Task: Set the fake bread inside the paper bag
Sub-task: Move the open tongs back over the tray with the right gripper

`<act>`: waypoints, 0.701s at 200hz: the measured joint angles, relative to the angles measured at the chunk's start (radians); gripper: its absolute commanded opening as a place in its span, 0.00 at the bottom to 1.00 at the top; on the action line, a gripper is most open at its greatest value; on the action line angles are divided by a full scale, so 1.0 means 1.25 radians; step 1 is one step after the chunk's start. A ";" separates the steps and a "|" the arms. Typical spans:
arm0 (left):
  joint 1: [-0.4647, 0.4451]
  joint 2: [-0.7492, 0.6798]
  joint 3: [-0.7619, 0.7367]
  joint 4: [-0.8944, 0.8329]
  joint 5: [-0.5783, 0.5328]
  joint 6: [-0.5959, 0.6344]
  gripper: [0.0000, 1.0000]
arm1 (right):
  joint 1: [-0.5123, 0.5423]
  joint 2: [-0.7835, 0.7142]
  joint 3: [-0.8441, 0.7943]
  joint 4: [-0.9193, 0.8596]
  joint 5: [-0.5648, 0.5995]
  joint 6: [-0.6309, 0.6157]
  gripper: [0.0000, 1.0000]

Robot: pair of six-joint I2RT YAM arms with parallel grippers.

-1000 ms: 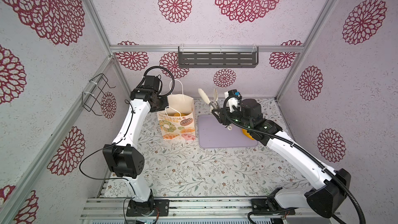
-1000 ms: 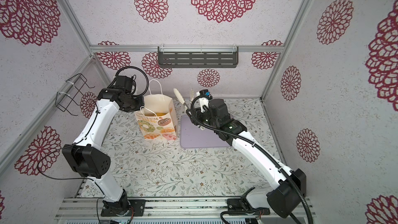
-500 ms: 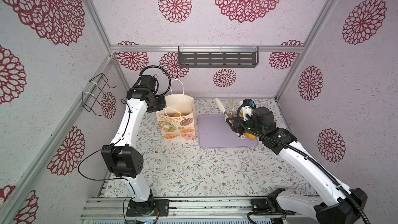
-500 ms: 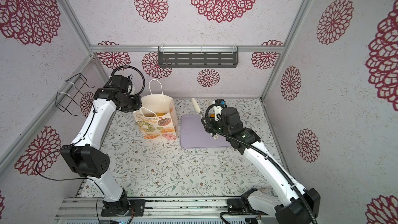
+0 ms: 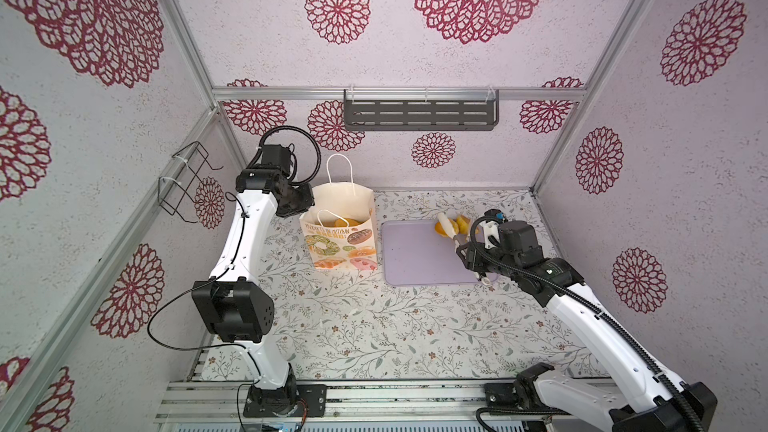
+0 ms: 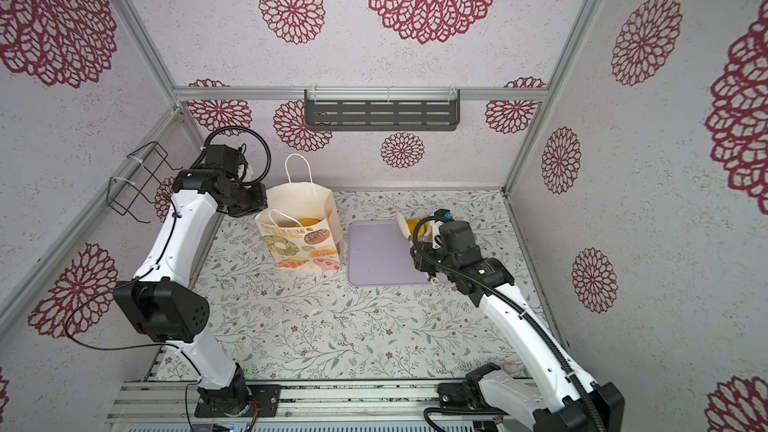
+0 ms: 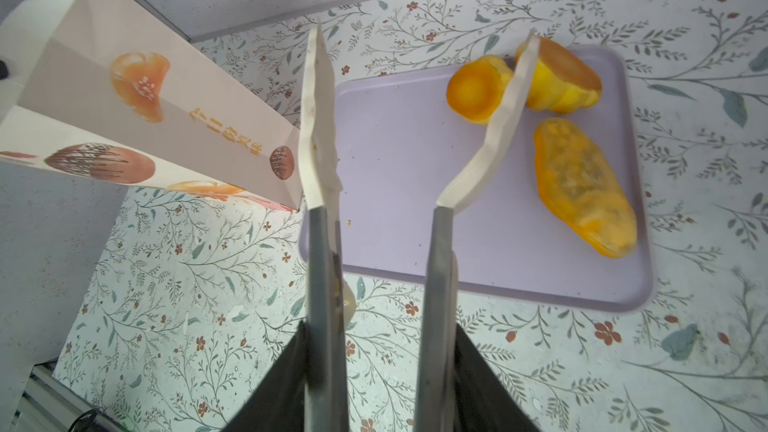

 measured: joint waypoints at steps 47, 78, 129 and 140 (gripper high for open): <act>0.001 0.000 0.000 0.000 0.003 -0.001 0.01 | -0.047 -0.008 -0.027 -0.029 0.000 -0.001 0.50; 0.001 0.000 0.000 0.000 0.003 -0.001 0.00 | -0.079 -0.008 -0.028 -0.056 0.001 -0.012 0.50; 0.001 0.000 0.000 0.000 0.004 -0.002 0.00 | -0.119 0.044 -0.016 -0.137 0.023 -0.063 0.51; 0.001 0.000 0.000 0.000 0.007 -0.002 0.00 | -0.128 0.054 -0.016 -0.146 0.024 -0.073 0.51</act>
